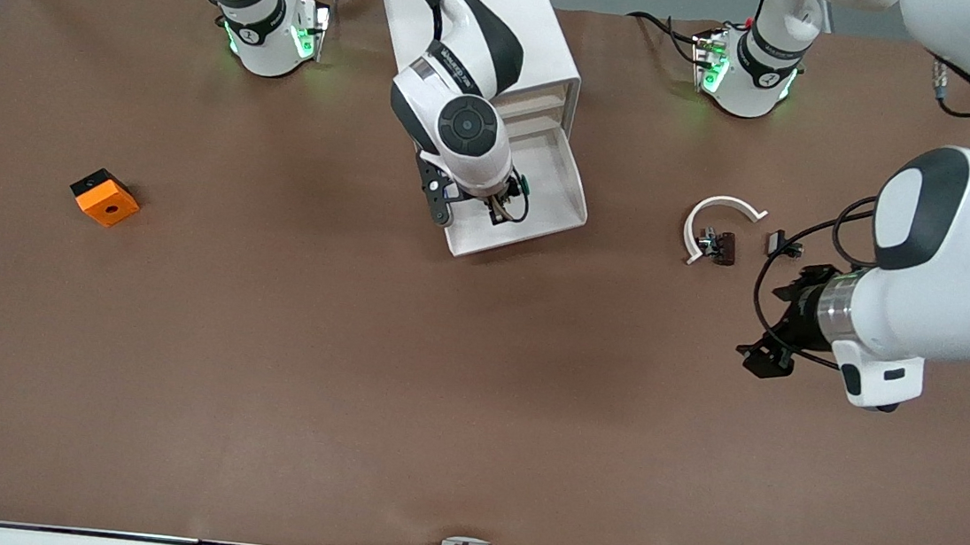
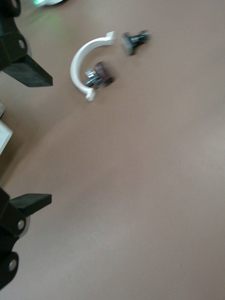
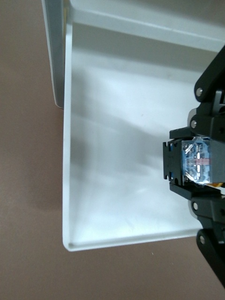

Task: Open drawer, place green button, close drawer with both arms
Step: 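Lower the button into the open drawer and open the right gripper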

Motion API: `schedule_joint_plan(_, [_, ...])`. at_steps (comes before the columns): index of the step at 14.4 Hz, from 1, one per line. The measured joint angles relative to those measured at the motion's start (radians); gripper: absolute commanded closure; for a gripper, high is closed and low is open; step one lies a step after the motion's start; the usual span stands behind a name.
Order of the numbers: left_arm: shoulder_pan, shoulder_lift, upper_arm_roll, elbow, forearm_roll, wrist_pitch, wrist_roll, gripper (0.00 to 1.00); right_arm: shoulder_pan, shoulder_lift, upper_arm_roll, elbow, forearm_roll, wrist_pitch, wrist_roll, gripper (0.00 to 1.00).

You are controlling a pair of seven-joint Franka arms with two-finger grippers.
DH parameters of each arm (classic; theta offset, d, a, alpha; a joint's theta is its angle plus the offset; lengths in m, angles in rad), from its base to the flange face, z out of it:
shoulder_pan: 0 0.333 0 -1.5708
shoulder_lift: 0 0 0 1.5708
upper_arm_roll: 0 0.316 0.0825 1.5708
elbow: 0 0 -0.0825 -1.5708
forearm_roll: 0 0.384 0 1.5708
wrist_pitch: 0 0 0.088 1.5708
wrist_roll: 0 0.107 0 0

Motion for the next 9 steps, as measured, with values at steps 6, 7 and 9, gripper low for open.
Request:
schedule_joint_plan(6, [0.000,-0.046,0.002,0.000,0.041,0.005,0.374,0.00,0.006,0.031,-0.002,0.000,-0.017,0.020,0.000,0.80])
schedule_joint_plan(7, [0.000,-0.050,0.003,0.000,0.042,0.005,0.409,0.00,0.009,0.036,-0.002,0.000,-0.020,0.023,0.000,0.77])
schedule_joint_plan(9, [0.000,-0.056,0.005,0.000,0.044,0.006,0.459,0.00,0.011,0.042,-0.002,0.000,-0.025,0.027,0.000,0.54])
